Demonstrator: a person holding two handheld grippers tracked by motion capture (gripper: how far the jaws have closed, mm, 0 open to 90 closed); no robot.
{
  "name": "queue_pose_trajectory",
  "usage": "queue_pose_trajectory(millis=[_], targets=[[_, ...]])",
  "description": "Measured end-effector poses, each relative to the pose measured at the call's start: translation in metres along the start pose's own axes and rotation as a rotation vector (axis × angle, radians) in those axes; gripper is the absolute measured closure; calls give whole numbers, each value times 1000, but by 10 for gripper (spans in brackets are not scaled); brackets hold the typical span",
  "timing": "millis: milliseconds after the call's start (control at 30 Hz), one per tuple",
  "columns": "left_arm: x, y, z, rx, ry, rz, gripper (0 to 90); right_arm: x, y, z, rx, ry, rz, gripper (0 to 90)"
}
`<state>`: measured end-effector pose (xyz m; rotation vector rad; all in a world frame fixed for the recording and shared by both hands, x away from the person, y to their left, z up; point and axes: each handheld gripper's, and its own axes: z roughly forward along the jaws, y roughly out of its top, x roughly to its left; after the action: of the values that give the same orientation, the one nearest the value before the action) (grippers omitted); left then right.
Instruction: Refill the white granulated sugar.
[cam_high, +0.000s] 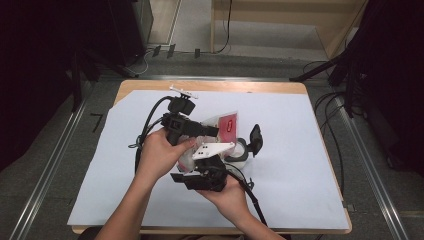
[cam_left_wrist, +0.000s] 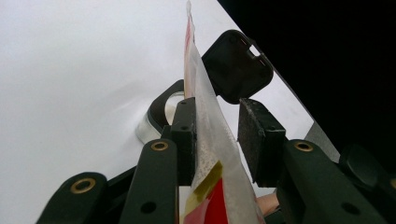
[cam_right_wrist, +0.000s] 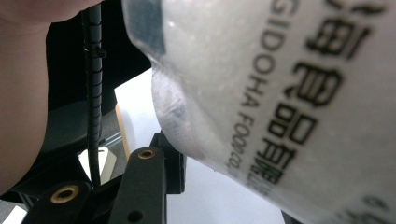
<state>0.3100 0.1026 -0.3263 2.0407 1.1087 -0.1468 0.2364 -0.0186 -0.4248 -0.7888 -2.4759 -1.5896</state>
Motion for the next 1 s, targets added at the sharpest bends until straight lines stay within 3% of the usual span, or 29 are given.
queue_pose_trajectory(millis=[1000], targets=[[1, 0, 0, 3, -4, -4, 683, 1, 1, 0, 5, 3, 4, 636]])
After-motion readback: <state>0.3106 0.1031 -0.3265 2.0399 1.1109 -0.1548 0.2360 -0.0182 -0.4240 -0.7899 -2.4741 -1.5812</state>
